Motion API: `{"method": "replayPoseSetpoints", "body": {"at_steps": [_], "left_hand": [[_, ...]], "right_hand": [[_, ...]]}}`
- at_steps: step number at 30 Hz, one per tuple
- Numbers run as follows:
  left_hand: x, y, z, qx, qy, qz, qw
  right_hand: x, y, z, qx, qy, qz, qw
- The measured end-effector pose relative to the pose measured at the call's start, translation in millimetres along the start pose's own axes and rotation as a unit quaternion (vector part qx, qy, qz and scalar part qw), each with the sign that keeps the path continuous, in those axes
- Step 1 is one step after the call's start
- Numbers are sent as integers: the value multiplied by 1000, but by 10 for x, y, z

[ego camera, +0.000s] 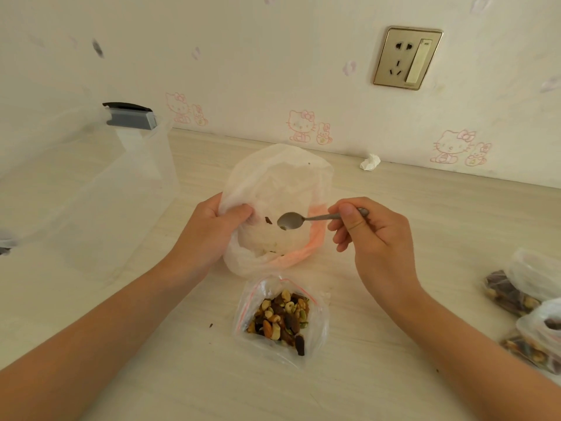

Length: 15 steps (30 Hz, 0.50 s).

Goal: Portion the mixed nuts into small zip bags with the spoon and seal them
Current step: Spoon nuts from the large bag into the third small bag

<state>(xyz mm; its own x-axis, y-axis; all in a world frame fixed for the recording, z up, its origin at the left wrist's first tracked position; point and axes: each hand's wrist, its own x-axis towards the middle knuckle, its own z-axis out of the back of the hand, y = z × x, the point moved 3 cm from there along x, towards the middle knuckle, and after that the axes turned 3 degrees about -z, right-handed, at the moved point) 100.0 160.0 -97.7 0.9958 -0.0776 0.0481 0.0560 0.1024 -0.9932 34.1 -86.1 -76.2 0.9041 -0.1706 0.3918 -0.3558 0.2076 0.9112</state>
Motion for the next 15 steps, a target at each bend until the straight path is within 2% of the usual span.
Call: {"method": "replayPoseSetpoints", "body": {"at_steps": [3,6,15], "left_hand": [[-17,9,-16,11,11,-23,1000],[-18,25,-50,-4,16,-11,1000],[-42,11,-74,-111,19,24,993]], "right_hand": [[-3,22,30,18,-15,23,999],[-17,-27,-22,6,12,9,1000],[-13,-81,-38,-4,19,1,1000]]}}
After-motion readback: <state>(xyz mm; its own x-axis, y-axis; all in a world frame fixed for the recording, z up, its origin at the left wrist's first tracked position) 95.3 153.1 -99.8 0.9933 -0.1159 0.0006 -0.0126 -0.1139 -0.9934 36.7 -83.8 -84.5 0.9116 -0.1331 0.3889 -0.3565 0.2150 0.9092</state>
